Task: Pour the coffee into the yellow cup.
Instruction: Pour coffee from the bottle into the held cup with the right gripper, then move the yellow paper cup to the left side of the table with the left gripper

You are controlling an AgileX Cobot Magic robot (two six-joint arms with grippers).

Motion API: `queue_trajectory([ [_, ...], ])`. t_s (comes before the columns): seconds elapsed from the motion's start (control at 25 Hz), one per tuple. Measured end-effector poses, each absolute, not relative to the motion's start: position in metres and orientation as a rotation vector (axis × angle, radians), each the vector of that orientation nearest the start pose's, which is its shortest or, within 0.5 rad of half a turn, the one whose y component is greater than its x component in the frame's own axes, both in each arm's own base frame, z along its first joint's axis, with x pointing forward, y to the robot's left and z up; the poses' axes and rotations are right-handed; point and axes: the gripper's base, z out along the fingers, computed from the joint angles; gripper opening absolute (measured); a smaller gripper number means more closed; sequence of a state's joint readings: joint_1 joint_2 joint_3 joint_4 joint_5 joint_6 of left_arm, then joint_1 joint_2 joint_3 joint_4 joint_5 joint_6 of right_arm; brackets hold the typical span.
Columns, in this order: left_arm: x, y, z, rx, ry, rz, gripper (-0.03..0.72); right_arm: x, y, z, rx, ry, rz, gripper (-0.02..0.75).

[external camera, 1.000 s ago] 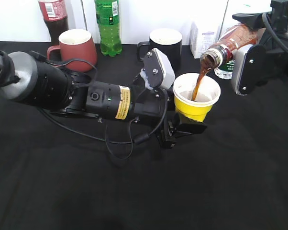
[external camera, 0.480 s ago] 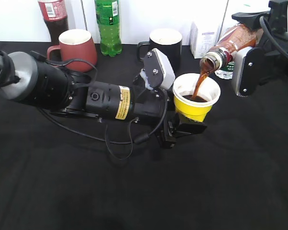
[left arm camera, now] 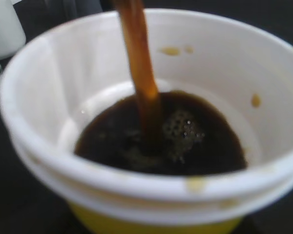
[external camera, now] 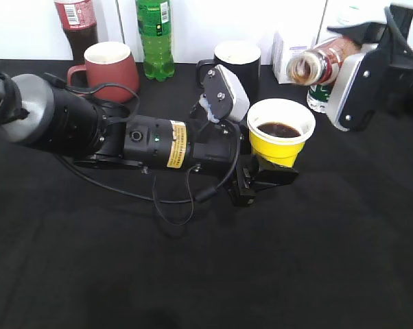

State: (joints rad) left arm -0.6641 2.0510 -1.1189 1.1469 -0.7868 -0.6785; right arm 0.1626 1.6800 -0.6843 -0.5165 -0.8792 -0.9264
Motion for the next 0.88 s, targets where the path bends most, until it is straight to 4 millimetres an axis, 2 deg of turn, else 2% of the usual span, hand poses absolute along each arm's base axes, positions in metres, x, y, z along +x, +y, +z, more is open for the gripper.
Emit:
queue_trajectory([
  [0.12, 0.289, -0.297, 0.153, 1.313, 1.534, -0.923, 0.45, 0.318, 0.088, 0.192, -1.207, 1.218, -0.321, 0.534],
  [0.2, 0.301, -0.287, 0.154, 1.254, 1.555, -0.912, 0.45, 0.318, 0.088, 0.191, -1.066, 1.335, -0.161, 0.534],
  [0.4, 0.343, -0.235, 0.156, 1.101, 1.607, -0.836, 0.45, 0.318, 0.088, 0.193, -0.61, 1.579, 0.301, 0.534],
  [0.52, 0.363, -0.202, 0.156, 1.018, 1.644, -0.776, 0.45, 0.318, 0.088, 0.193, -0.52, 1.614, 0.388, 0.534],
  [0.68, 0.383, -0.166, 0.153, 0.903, 1.727, -0.673, 0.45, 0.318, 0.089, 0.195, -0.509, 1.599, 0.404, 0.534],
  [0.76, 0.387, -0.157, 0.149, 0.871, 1.75, -0.649, 0.45, 0.318, 0.089, 0.195, -0.507, 1.596, 0.408, 0.534],
  [0.88, 0.393, -0.153, 0.125, 0.823, 1.775, -0.637, 0.45, 0.318, 0.089, 0.195, -0.506, 1.595, 0.409, 0.534],
])
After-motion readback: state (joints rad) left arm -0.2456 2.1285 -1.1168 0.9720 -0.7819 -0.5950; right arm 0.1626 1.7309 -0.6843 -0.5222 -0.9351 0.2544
